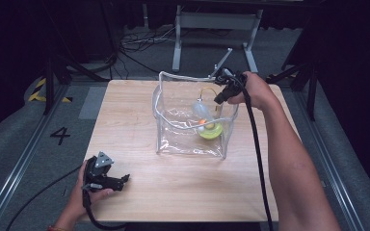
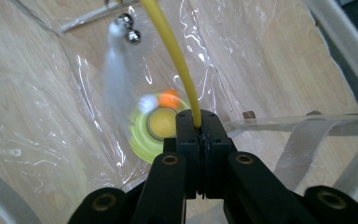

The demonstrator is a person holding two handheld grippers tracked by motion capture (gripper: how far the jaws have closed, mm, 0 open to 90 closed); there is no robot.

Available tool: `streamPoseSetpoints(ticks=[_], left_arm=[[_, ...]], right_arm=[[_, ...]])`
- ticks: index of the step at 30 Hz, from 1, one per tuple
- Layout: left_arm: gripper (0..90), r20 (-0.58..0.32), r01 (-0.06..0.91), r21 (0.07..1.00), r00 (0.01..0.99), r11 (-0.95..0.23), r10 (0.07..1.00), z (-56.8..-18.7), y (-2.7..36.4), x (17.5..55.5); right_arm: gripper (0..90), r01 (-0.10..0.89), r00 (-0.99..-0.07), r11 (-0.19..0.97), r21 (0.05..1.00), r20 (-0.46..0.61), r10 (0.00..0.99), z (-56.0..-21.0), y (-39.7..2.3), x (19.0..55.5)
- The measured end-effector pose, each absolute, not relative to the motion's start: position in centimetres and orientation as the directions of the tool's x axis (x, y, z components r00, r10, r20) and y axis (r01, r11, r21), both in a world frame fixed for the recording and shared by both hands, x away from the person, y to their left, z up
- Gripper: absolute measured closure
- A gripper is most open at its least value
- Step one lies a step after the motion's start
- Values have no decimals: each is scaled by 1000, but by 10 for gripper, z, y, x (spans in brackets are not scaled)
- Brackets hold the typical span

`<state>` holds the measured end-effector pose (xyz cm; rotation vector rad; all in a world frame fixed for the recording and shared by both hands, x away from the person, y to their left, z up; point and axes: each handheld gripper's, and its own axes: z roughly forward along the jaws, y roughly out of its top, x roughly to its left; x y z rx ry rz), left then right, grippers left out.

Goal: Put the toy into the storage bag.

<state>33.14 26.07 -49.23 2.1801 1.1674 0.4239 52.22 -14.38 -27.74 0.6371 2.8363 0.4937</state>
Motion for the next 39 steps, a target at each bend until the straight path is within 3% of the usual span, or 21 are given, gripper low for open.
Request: streamPoseSetpoints(ticks=[22,39], left_arm=[[5,-15,633,656,555,-411,832,-493,260,331],[5,-15,633,656,554,-410,832,-493,260,331]], right_arm=[[844,371,-897,862,346,-107,429,-278,-150,514],[762,329,-895,846,420,-147,421,-263,-157,499]])
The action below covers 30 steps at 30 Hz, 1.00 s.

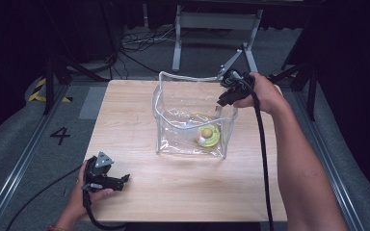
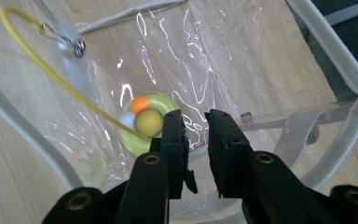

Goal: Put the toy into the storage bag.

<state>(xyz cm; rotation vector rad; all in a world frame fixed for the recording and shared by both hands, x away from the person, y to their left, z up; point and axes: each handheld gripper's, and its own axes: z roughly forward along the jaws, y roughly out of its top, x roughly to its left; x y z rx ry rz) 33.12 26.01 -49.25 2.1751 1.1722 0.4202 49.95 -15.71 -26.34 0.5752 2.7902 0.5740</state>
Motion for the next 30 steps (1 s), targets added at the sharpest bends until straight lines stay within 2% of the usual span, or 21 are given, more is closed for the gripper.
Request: streamPoseSetpoints(ticks=[10,13,16,17,19,30], left_arm=[[6,-15,634,657,552,-408,833,-493,260,331],[6,-12,633,657,552,-409,834,-493,260,331],[7,-18,639,655,546,-402,838,-492,260,330],[8,-18,640,656,544,-401,839,-492,260,330],[8,-18,639,656,545,-401,838,-492,260,330],[9,-18,640,656,545,-401,839,-492,260,330]], right_arm=[[640,305,-877,818,488,-192,441,-253,-170,482],[569,300,-861,810,504,-223,458,-250,-175,475],[535,296,-850,802,520,-239,469,-247,-179,470],[466,295,-841,789,538,-245,482,-245,-185,465],[435,300,-825,780,550,-261,501,-243,-191,461],[349,292,-787,750,593,-297,541,-241,-224,435]])
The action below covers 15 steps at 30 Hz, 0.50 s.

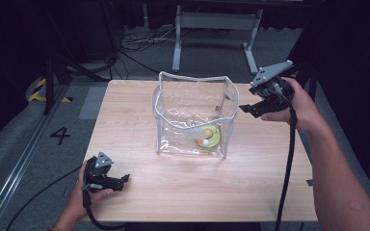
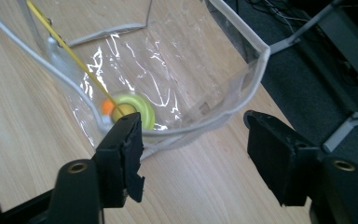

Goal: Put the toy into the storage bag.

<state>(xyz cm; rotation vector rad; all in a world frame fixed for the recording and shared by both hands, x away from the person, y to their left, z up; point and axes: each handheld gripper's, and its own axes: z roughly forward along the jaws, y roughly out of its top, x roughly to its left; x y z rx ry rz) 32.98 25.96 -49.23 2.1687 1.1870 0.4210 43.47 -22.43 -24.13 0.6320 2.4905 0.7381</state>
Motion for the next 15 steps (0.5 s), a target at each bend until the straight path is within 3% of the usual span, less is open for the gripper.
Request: streamPoseSetpoints(ticks=[4,8,15], left_arm=[[8,-16,639,656,545,-403,838,-492,260,330],[8,-16,639,656,545,-402,838,-492,260,330],[8,-16,639,656,544,-402,839,-492,260,330]], right_arm=[[326,294,-778,755,587,-312,546,-247,-237,426],[362,294,-769,755,587,-323,551,-253,-246,418],[316,280,-759,758,589,-348,551,-272,-262,398]])
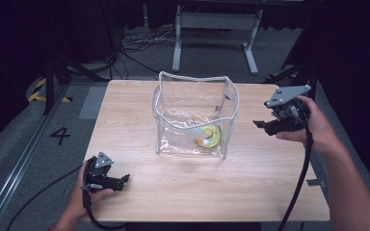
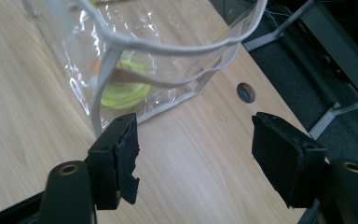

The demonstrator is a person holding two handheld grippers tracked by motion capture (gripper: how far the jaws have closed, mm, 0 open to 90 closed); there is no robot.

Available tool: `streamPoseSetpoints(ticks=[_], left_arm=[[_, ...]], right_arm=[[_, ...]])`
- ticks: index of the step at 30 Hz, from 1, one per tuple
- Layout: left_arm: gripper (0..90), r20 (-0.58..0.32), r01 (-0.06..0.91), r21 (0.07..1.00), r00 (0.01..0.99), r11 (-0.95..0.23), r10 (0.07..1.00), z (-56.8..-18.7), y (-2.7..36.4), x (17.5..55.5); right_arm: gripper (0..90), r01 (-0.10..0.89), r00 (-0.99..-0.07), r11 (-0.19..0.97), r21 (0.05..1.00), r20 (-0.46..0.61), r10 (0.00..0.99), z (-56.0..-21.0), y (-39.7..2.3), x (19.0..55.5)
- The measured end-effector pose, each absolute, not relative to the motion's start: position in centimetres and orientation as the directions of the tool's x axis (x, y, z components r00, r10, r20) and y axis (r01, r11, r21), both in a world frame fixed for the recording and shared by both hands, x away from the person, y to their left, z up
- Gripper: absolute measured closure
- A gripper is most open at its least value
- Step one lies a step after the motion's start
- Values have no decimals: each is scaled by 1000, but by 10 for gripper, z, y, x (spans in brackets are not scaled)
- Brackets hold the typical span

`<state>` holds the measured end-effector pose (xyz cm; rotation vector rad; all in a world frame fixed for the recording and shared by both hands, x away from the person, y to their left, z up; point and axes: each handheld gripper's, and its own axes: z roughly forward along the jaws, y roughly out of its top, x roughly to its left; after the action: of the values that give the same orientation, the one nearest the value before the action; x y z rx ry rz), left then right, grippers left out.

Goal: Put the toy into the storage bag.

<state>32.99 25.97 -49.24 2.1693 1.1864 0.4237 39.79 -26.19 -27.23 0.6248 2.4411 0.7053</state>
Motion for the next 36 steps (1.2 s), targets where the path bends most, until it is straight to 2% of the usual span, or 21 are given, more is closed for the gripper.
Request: streamPoseSetpoints(ticks=[10,27,36], left_arm=[[8,-16,639,656,545,-402,839,-492,260,330],[8,-16,639,656,544,-402,839,-492,260,330],[8,-16,639,656,545,-403,838,-492,260,330]], right_arm=[[275,287,-743,768,573,-373,556,-305,-273,377],[211,372,-704,752,544,-362,611,-367,-295,370],[200,396,-688,707,586,-320,651,-404,-312,360]])
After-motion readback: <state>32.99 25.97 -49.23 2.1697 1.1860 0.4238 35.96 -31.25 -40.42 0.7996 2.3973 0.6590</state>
